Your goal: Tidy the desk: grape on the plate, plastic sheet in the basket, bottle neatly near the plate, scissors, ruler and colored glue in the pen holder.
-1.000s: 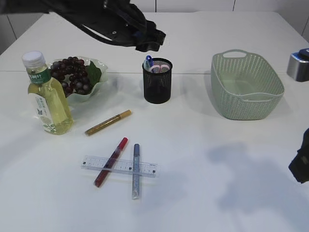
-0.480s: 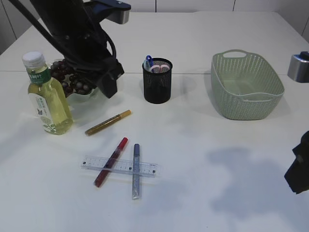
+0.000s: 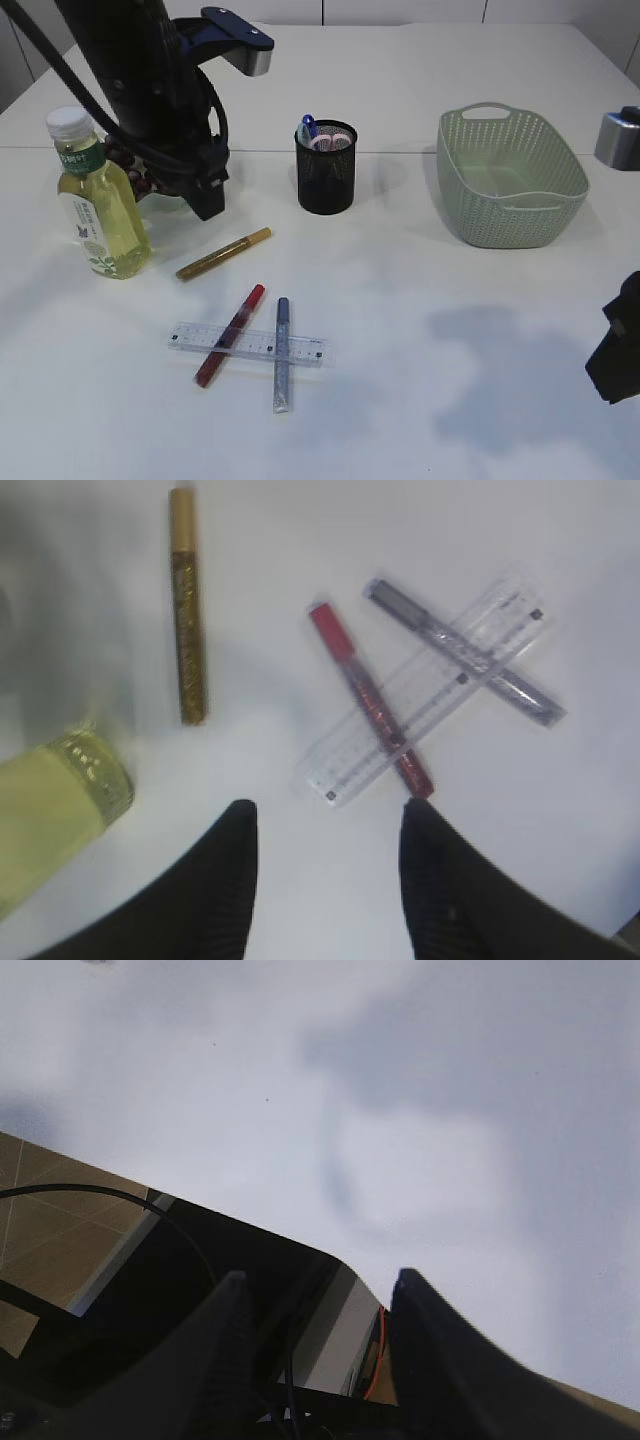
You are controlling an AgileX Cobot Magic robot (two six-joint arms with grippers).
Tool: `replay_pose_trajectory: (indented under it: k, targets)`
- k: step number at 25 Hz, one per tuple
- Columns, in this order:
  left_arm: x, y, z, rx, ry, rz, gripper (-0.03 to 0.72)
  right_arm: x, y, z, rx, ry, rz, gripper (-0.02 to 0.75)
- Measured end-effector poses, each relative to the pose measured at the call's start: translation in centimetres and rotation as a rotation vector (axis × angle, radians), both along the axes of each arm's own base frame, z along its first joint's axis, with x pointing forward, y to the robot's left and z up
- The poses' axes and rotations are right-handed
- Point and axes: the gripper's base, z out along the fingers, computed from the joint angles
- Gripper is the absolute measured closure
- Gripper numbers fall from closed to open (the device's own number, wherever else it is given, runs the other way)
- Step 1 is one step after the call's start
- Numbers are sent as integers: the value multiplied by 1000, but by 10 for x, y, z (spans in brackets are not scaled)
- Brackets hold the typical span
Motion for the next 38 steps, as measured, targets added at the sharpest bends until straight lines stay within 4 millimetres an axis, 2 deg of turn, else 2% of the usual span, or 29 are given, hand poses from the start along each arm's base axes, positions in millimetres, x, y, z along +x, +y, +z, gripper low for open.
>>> replay_pose_trajectory:
  k: [4,11,15,22,32,38]
  targets:
    - [-2,-12,-11,-42,55,-118,344,0,0,0,0,0,0,374]
    - [0,-20,-60,33,158,-304,311,0,0,0,1,0,5,374]
    - [2,-24,-80,35,207,-324,308,0,0,0,1,-1,8,373]
    - [4,-30,-100,10,268,-320,307,0,0,0,-2,-3,12,374]
    - [5,-31,-112,23,287,-361,286,0,0,0,-3,-4,18,373]
    - [9,-35,-132,18,295,-352,279,0,0,0,-3,-4,18,374]
